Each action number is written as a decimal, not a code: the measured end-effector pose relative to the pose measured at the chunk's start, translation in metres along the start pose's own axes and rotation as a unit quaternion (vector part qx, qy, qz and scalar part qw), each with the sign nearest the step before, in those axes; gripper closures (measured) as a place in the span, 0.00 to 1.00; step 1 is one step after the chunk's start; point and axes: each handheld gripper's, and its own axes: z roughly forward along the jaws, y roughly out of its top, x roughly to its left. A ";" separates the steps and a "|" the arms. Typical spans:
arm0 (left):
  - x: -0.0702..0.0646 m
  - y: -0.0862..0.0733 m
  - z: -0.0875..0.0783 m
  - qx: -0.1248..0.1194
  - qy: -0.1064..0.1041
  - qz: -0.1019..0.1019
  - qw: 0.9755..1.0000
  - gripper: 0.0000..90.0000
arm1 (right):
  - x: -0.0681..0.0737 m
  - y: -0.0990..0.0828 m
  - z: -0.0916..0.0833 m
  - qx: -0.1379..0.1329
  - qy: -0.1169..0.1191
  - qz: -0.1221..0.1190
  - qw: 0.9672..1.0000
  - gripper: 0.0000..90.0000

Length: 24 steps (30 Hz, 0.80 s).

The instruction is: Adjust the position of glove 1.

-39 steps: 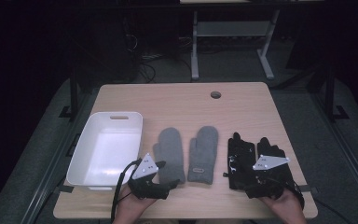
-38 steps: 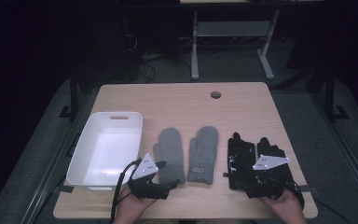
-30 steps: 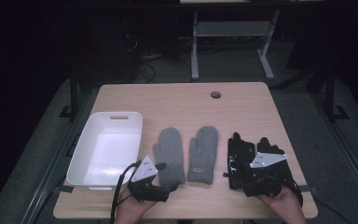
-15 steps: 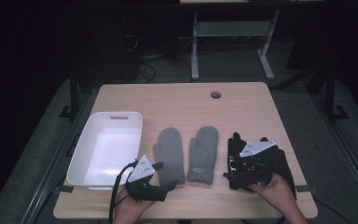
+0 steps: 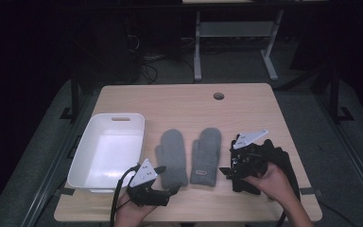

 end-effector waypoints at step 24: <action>0.002 -0.002 -0.008 0.000 0.002 0.004 1.000 0.24 | -0.013 0.058 0.053 0.070 0.019 -0.061 0.995 0.24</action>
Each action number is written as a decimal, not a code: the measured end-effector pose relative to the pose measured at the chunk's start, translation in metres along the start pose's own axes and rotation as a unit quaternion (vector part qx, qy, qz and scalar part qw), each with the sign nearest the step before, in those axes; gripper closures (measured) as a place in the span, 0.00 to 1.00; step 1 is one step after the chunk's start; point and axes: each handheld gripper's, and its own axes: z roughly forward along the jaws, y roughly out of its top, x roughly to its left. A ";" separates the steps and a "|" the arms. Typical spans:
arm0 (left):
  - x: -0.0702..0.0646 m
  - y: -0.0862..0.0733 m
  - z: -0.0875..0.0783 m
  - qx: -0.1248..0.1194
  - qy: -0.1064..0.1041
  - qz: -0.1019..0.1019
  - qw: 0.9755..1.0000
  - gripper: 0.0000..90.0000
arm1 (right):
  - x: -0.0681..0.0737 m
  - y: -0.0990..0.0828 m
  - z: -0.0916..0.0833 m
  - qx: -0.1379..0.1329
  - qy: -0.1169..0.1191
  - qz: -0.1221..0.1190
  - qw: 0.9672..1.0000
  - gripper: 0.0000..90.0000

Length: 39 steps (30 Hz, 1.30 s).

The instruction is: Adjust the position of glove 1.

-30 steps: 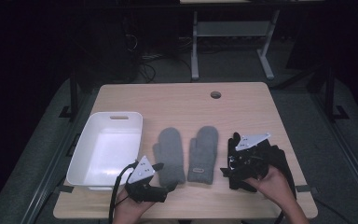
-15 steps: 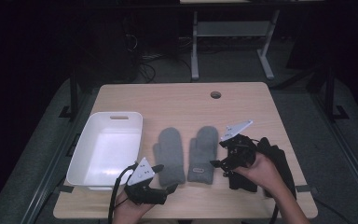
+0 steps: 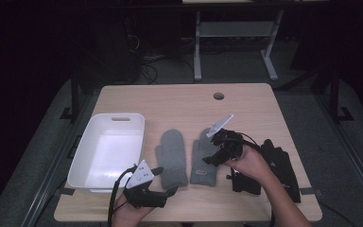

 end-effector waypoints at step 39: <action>-0.002 -0.001 0.002 0.000 -0.002 -0.007 1.000 0.24 | -0.010 -0.007 0.051 0.060 -0.004 0.019 0.998 0.28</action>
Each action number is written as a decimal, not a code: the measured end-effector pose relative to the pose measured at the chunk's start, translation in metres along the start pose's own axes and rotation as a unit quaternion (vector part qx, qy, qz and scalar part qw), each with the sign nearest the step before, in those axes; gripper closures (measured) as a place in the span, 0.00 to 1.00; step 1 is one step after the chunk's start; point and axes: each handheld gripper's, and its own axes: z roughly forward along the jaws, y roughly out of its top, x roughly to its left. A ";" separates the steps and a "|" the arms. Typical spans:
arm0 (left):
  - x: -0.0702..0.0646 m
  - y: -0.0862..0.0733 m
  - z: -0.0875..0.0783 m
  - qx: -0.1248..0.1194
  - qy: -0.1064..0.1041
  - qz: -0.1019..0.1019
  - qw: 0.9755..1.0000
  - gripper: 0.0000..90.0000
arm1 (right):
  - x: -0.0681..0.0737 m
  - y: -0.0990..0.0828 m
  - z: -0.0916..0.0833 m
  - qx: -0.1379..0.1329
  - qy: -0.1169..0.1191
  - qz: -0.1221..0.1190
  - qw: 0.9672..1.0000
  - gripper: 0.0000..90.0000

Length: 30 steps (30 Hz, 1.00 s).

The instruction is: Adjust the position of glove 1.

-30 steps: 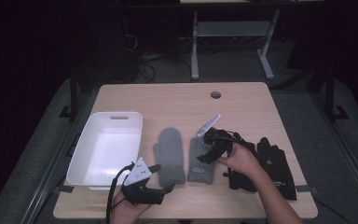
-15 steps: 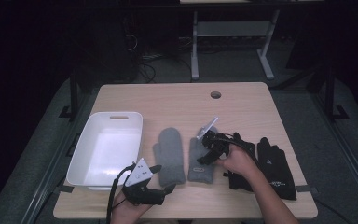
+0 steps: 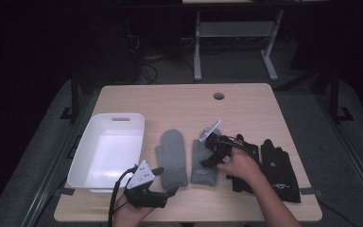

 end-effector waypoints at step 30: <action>0.000 0.000 -0.002 -0.005 0.001 -0.004 1.000 0.24 | 0.006 -0.008 0.000 -0.010 0.004 0.030 1.000 0.77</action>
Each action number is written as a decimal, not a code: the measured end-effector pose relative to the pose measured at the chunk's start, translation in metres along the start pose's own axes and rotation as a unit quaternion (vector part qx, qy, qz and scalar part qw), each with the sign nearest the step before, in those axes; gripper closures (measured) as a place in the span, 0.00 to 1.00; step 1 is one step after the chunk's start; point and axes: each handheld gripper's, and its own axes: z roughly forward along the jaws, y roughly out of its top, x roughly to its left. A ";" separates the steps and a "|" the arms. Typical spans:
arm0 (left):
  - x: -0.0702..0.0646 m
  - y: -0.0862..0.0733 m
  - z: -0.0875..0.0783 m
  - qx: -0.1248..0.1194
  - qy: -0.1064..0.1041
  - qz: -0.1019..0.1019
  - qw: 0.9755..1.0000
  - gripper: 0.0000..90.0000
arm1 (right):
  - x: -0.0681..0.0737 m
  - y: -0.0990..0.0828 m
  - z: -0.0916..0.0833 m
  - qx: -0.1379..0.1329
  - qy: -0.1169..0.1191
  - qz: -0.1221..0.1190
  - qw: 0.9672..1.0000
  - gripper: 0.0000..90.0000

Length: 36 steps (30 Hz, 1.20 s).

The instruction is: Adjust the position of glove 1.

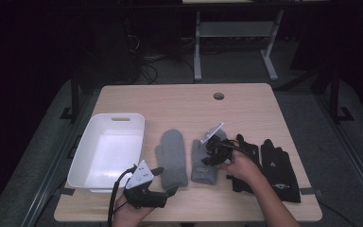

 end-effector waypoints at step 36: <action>0.003 0.002 -0.011 -0.035 0.015 -0.010 0.999 0.24 | 0.033 0.061 -0.049 -0.020 0.031 -0.007 0.999 0.92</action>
